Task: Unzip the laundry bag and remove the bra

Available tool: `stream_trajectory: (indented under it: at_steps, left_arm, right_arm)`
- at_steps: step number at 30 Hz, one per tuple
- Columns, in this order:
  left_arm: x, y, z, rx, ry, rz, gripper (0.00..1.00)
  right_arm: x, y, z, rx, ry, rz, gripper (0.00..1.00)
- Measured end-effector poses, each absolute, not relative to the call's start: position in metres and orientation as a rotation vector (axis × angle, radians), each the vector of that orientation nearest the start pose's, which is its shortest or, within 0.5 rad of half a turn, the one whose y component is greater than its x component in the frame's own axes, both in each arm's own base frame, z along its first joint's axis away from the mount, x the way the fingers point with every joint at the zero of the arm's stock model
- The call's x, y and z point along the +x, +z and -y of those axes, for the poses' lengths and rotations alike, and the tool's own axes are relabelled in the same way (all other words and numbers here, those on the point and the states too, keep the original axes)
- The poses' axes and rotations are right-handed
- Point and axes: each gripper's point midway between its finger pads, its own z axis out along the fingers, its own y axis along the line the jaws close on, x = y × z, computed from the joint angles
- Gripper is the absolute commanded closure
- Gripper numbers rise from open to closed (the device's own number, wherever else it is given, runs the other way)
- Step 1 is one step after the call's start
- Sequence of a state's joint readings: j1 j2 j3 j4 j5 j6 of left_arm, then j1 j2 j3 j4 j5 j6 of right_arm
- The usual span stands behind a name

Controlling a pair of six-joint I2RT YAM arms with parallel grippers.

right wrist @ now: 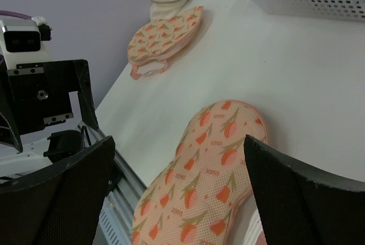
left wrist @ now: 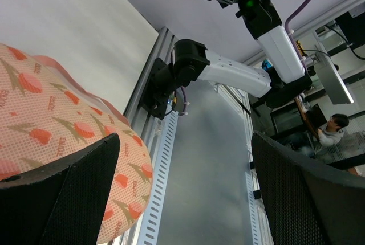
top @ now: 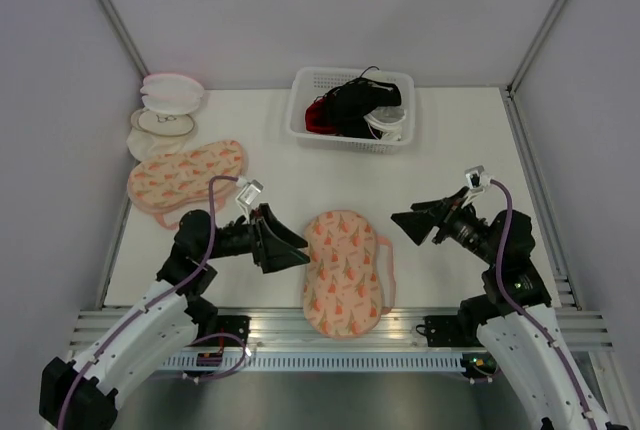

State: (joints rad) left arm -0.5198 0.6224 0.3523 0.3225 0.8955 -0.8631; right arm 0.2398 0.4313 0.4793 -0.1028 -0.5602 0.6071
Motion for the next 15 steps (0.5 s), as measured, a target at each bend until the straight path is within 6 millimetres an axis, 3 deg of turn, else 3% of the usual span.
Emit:
stream_trajectory:
  at_steps: [5,9,13,15]
  left_arm:
    - [0.117,0.225,0.248,0.507,-1.708,-1.819,0.00]
    - [0.122,0.197,0.258,0.488,-1.721,-1.957,0.00]
    - [0.112,0.172,0.272,0.523,-1.703,-2.081,0.00]
    - [0.108,0.174,0.278,0.557,-1.688,-2.075,0.10]
  right_arm:
    - [0.186,0.233,-0.167,-0.130,1.132,-1.766,0.02]
    - [0.181,0.228,-0.166,-0.117,1.147,-1.776,0.02]
    - [0.178,0.224,-0.165,-0.112,1.144,-1.794,0.02]
    - [0.177,0.220,-0.165,-0.109,1.140,-1.814,0.02]
